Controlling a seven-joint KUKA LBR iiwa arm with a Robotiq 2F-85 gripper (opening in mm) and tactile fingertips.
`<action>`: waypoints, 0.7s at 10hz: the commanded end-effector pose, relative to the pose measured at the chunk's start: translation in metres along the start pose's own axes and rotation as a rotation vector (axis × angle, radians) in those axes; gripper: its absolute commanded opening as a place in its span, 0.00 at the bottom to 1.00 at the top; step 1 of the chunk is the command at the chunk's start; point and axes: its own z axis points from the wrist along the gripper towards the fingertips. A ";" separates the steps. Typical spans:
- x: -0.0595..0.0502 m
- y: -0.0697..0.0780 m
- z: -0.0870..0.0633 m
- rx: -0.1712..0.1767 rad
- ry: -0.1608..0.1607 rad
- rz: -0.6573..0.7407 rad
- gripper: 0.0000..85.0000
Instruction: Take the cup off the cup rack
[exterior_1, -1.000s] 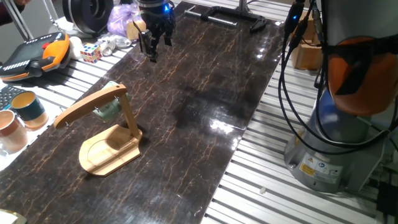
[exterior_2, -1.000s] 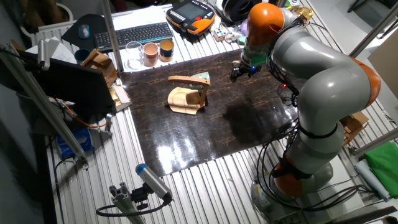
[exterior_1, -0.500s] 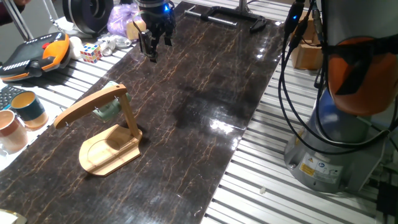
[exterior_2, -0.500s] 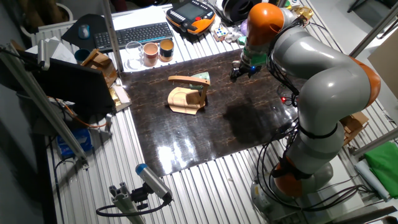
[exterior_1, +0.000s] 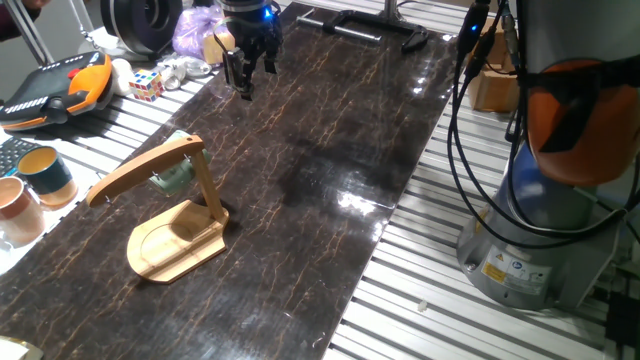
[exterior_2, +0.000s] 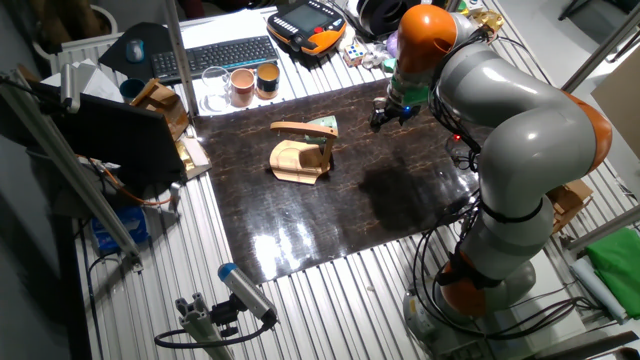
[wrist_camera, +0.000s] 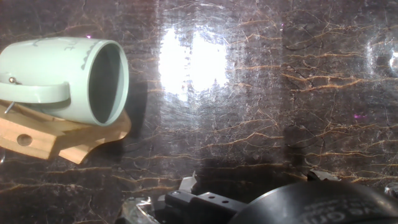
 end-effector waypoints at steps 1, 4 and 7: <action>0.000 0.000 0.000 0.004 0.024 0.089 0.99; 0.001 0.000 -0.002 0.003 0.024 0.088 0.01; 0.001 0.001 -0.002 0.003 0.021 0.088 0.01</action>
